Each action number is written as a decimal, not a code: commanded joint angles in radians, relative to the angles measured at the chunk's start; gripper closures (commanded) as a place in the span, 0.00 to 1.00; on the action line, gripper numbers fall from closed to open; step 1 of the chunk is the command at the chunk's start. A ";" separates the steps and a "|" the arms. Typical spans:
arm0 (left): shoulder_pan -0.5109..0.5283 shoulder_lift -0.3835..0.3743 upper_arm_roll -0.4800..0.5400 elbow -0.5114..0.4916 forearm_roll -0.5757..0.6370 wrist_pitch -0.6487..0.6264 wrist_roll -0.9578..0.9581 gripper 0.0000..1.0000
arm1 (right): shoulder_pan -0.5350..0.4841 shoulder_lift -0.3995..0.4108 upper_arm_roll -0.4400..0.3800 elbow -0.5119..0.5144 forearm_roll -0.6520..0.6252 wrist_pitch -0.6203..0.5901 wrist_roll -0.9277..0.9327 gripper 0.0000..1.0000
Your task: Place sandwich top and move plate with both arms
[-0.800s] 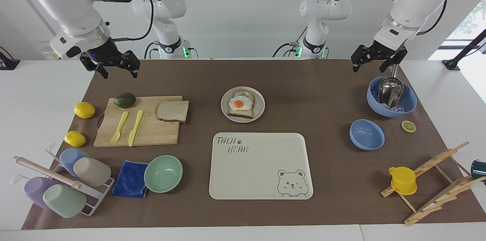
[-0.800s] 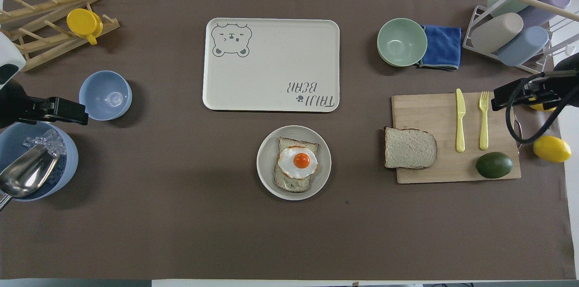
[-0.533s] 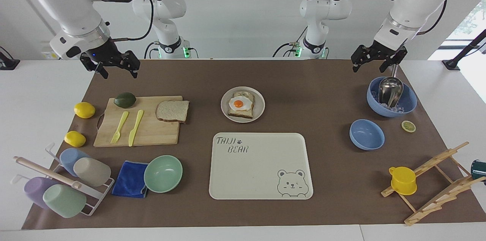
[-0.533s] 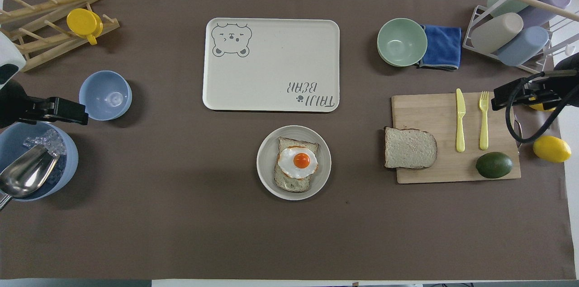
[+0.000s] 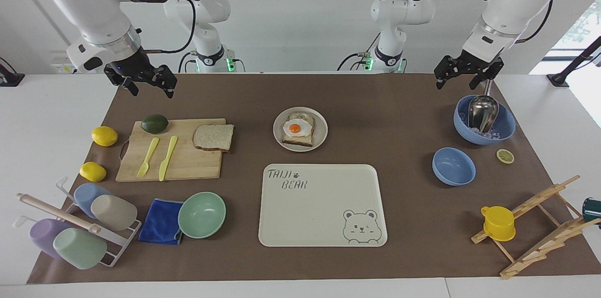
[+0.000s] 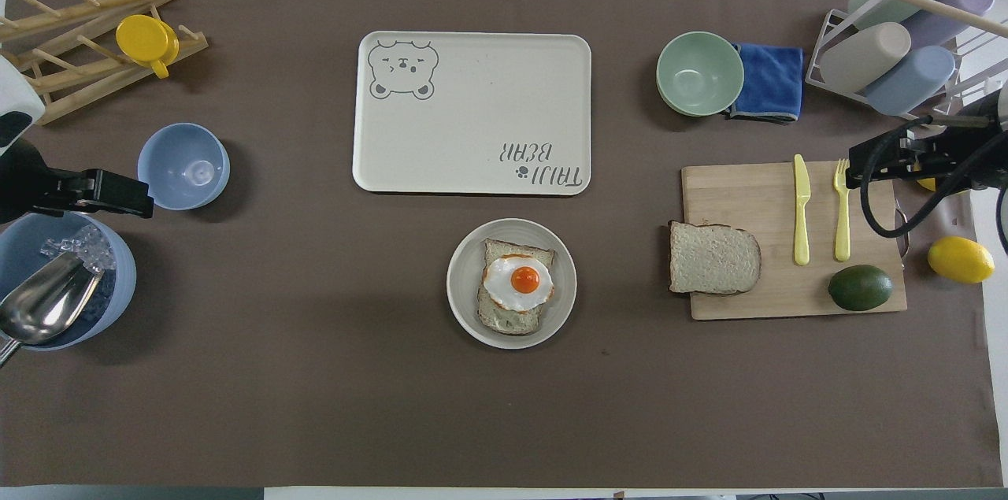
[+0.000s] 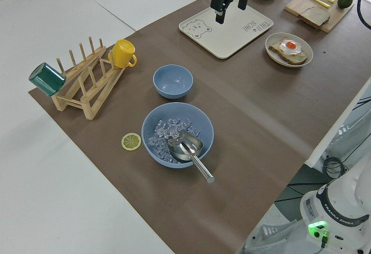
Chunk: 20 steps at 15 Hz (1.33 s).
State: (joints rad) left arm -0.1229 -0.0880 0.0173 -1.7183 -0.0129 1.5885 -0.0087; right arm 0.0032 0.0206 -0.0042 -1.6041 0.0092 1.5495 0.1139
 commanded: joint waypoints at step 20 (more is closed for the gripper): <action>0.008 -0.007 -0.005 0.006 0.019 -0.022 0.007 0.00 | 0.455 0.272 0.026 -0.309 -0.492 0.280 0.458 0.00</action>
State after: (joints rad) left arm -0.1229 -0.0880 0.0173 -1.7183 -0.0129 1.5885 -0.0087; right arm 0.4766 0.2964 0.0242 -1.8921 -0.4622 1.7888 0.5570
